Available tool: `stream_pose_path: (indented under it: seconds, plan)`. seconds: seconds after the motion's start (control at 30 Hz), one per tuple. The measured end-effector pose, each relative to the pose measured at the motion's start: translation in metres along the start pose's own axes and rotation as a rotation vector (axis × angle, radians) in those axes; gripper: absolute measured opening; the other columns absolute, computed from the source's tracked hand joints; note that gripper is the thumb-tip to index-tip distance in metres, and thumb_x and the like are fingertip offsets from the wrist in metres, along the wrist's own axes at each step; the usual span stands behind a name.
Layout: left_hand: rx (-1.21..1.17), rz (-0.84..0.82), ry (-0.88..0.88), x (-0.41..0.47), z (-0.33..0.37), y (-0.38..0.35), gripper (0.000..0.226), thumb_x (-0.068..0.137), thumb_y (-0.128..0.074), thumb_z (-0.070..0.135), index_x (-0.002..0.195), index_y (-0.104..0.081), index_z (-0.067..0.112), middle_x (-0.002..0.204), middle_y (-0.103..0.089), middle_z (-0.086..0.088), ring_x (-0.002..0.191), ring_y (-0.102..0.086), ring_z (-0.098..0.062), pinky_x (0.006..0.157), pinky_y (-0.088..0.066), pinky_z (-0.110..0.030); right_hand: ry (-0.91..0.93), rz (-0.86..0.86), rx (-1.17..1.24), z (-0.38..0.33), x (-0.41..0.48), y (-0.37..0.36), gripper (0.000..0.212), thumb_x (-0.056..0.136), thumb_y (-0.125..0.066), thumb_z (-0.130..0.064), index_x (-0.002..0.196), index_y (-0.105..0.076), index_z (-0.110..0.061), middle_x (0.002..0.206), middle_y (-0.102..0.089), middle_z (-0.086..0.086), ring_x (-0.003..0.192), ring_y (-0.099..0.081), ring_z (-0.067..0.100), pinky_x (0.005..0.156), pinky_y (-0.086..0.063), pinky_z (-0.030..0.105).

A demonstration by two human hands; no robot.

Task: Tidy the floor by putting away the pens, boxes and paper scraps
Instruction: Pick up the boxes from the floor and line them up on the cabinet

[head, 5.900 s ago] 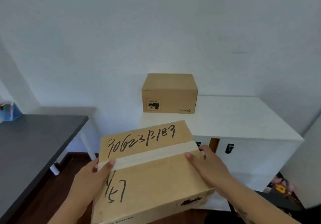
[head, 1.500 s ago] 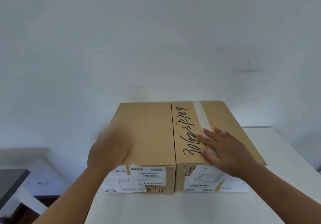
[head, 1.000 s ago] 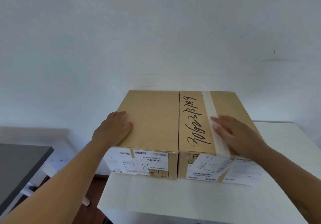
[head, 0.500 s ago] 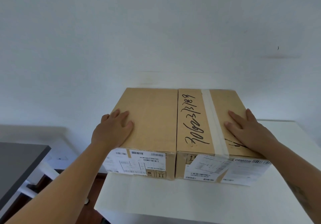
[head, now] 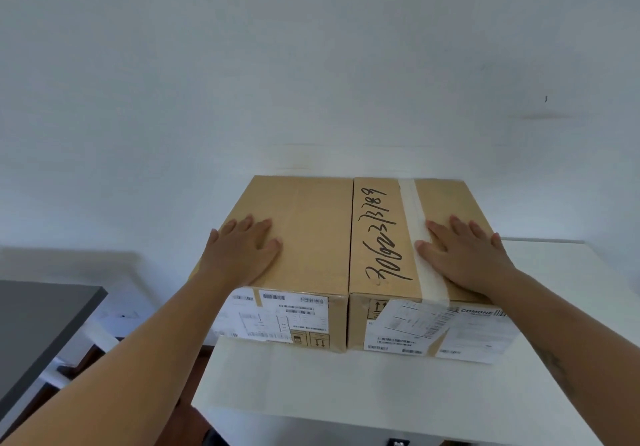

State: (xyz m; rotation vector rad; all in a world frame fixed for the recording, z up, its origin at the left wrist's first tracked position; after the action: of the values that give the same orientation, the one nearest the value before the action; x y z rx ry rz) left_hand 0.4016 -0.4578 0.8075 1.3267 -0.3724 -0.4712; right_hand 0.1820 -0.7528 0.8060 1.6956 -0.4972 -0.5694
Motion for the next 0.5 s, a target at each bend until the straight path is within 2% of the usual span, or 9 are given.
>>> stream_pose_path:
  seconds: [0.1, 0.2, 0.4, 0.5]
  plan:
    - [-0.062, 0.062, 0.008, -0.014, -0.008, 0.015, 0.06, 0.095, -0.034, 0.057, 0.151, -0.03, 0.036, 0.16, -0.029, 0.003, 0.148, -0.022, -0.024, 0.121, -0.016, -0.049, 0.083, 0.039, 0.107, -0.035, 0.002, 0.008, 0.07, 0.087, -0.025, -0.072, 0.15, -0.019, -0.043, 0.163, -0.016, 0.001, 0.149, -0.013, 0.028, 0.118, -0.013, 0.057]
    - [-0.138, 0.113, 0.06, -0.043, -0.038, 0.029, 0.058, 0.095, -0.041, 0.051, 0.149, -0.034, 0.03, 0.154, -0.039, 0.005, 0.143, -0.03, -0.023, 0.113, -0.028, -0.045, 0.262, 0.088, 0.16, -0.101, -0.006, 0.009, 0.077, 0.078, -0.022, -0.074, 0.149, -0.024, -0.043, 0.16, -0.026, 0.0, 0.148, -0.02, 0.026, 0.117, -0.02, 0.056]
    - [-0.255, 0.231, 0.265, -0.136, -0.158, 0.04, 0.057, 0.096, -0.046, 0.051, 0.148, -0.039, 0.029, 0.153, -0.041, 0.003, 0.142, -0.033, -0.023, 0.11, -0.034, -0.043, 0.551, 0.0, 0.134, -0.256, -0.045, -0.022, 0.07, 0.086, -0.031, -0.064, 0.15, -0.025, -0.037, 0.159, -0.028, 0.004, 0.147, -0.022, 0.026, 0.118, -0.021, 0.05]
    - [-0.285, 0.283, 0.4, -0.214, -0.225, 0.043, 0.055, 0.094, -0.051, 0.047, 0.144, -0.045, 0.026, 0.147, -0.049, 0.0, 0.134, -0.044, -0.021, 0.107, -0.041, -0.045, 0.71, -0.034, 0.14, -0.339, -0.089, -0.045, 0.063, 0.091, -0.038, -0.057, 0.149, -0.03, -0.032, 0.155, -0.036, 0.002, 0.145, -0.028, 0.023, 0.116, -0.024, 0.049]
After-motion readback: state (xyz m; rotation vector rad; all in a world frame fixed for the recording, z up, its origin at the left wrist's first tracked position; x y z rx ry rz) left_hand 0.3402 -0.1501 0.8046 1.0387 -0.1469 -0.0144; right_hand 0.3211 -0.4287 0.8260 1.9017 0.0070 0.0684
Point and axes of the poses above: each hand's wrist, its own x-axis towards the middle knuckle, its own y-axis out of the back of the hand, z = x × y, the point moved 7 cm from there along x, towards the middle knuckle
